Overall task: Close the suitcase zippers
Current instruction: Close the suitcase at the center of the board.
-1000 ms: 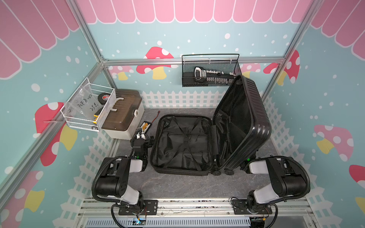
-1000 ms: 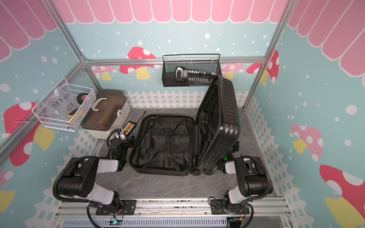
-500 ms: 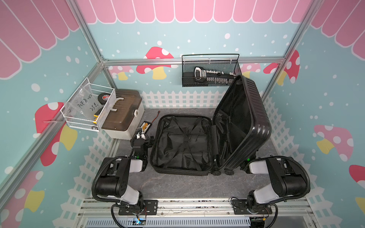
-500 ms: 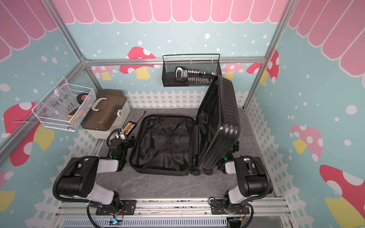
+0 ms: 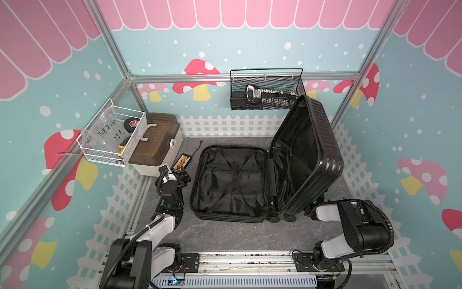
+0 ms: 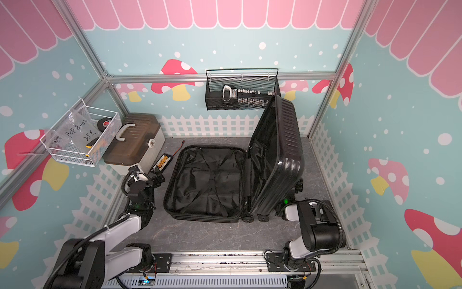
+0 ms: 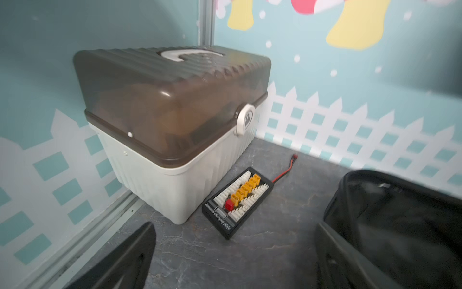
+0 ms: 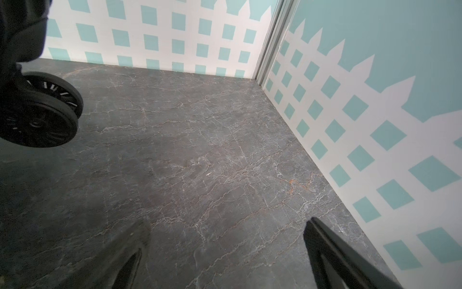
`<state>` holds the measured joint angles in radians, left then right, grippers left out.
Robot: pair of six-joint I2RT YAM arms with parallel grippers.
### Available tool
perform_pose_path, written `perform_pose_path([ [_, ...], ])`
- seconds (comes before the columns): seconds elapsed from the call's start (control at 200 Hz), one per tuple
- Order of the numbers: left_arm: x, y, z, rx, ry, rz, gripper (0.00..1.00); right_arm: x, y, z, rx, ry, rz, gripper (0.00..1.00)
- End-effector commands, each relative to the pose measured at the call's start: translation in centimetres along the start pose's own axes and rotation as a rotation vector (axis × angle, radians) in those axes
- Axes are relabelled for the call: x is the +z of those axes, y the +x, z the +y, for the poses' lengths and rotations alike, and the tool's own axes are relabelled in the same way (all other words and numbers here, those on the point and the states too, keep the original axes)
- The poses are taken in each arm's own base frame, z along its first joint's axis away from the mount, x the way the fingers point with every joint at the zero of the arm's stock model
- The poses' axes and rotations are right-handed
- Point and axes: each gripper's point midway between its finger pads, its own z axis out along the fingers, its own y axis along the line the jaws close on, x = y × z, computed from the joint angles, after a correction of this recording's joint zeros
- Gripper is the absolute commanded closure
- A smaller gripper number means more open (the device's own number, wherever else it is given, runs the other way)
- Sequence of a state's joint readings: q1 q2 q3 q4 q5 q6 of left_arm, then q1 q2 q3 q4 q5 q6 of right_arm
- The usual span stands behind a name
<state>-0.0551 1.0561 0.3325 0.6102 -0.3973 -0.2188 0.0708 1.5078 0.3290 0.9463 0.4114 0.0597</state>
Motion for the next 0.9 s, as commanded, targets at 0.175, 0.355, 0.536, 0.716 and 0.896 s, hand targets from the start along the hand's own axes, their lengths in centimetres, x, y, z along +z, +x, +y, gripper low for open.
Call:
perform_pose_path([
  [0.175, -3.2, 1.6, -6.3, -0.119, 0.27, 0.418, 0.05, -0.8, -1.8, -0.6, 0.016, 0.013, -0.022, 0.01],
  [0.355, -4.3, 3.8, -7.7, 0.013, 0.29, 0.686, 0.1, -0.9, -2.0, -0.6, 0.017, 0.011, -0.028, 0.01],
  [0.536, -2.9, 5.1, -7.2, 0.131, 0.222, 0.785, 0.14, -0.9, -2.0, -0.6, 0.016, 0.012, -0.028, 0.01],
  [0.716, -1.4, 7.2, -8.3, 0.185, 0.254, 0.874, 0.27, -1.0, -2.0, -0.9, 0.022, 0.022, -0.03, 0.01],
  [0.896, 0.3, 9.2, -8.9, 0.217, 0.252, 0.958, 0.45, -1.1, -2.1, -0.9, 0.024, 0.024, -0.033, 0.01],
])
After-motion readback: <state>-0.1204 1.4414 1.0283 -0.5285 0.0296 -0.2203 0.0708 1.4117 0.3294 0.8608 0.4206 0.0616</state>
